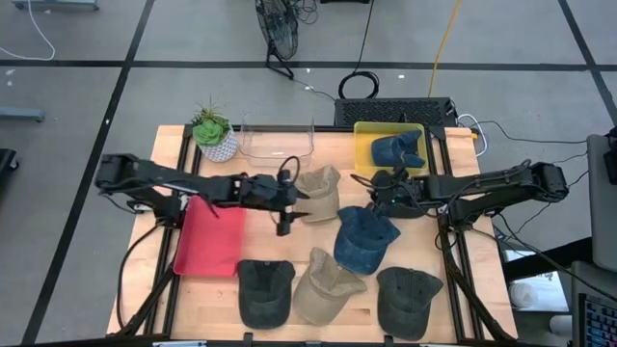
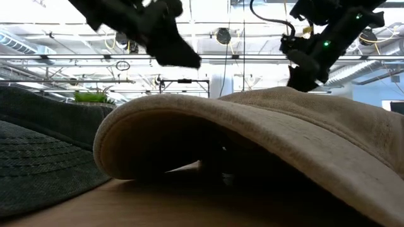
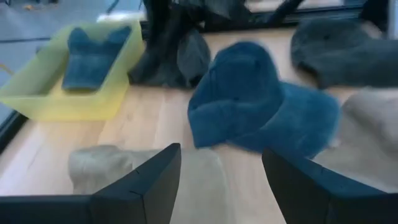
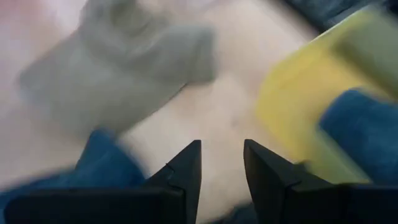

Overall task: Pick & Place hat
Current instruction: Put the top brown cap into the transparent bin

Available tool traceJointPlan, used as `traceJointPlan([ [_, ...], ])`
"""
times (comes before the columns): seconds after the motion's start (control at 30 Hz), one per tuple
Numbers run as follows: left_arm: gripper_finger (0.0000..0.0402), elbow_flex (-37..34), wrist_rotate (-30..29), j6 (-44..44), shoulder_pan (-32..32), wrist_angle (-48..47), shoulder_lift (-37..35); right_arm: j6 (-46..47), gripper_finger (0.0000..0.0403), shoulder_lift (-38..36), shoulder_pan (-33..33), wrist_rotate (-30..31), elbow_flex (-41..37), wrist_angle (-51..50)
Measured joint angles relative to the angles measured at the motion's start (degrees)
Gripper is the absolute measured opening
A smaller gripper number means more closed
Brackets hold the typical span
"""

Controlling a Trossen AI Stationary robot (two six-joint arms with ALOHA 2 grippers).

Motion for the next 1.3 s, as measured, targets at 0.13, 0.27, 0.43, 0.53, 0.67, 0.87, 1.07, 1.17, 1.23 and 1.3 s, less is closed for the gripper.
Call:
traceJointPlan([
  [0.13,0.0239,-0.1,0.2,-0.9,2.0,4.3,5.9,-1.5,0.0100,0.0,0.0,7.5,-3.3,9.6],
  [0.27,0.0239,0.0,0.5,-3.6,5.3,7.5,9.0,-3.9,0.0100,0.0,0.0,8.9,-8.7,20.2],
  [0.43,0.0239,0.0,5.3,-1.7,8.8,7.4,11.2,-7.0,0.0100,-0.3,0.1,8.9,-13.3,30.0],
  [0.53,0.0239,0.8,10.7,2.3,11.5,5.9,11.5,-8.7,0.0100,-0.3,0.1,8.8,-14.4,33.1],
  [0.67,0.0239,5.2,17.0,2.0,14.5,-1.5,11.5,-9.8,0.0100,-0.3,0.1,7.2,-14.4,35.3],
  [0.87,0.0239,6.0,10.6,2.8,12.8,-3.0,13.1,-9.9,0.0100,-0.3,0.2,7.2,-14.5,35.7],
  [1.07,0.0238,6.0,10.6,0.9,14.4,-2.9,15.2,-9.9,0.0100,-0.3,0.3,7.0,-14.5,35.7],
  [1.17,0.0224,6.1,12.7,0.9,15.1,-1.3,17.2,-9.9,0.0100,-0.3,0.3,5.8,-14.5,35.6],
  [1.23,0.0203,6.1,14.4,0.6,15.3,0.6,19.1,-10.0,0.0100,-0.3,0.3,5.3,-14.5,35.3],
  [1.3,0.0177,6.0,14.9,-0.1,15.3,0.6,20.2,-10.1,0.0100,-0.3,0.4,5.2,-14.5,35.0],
])
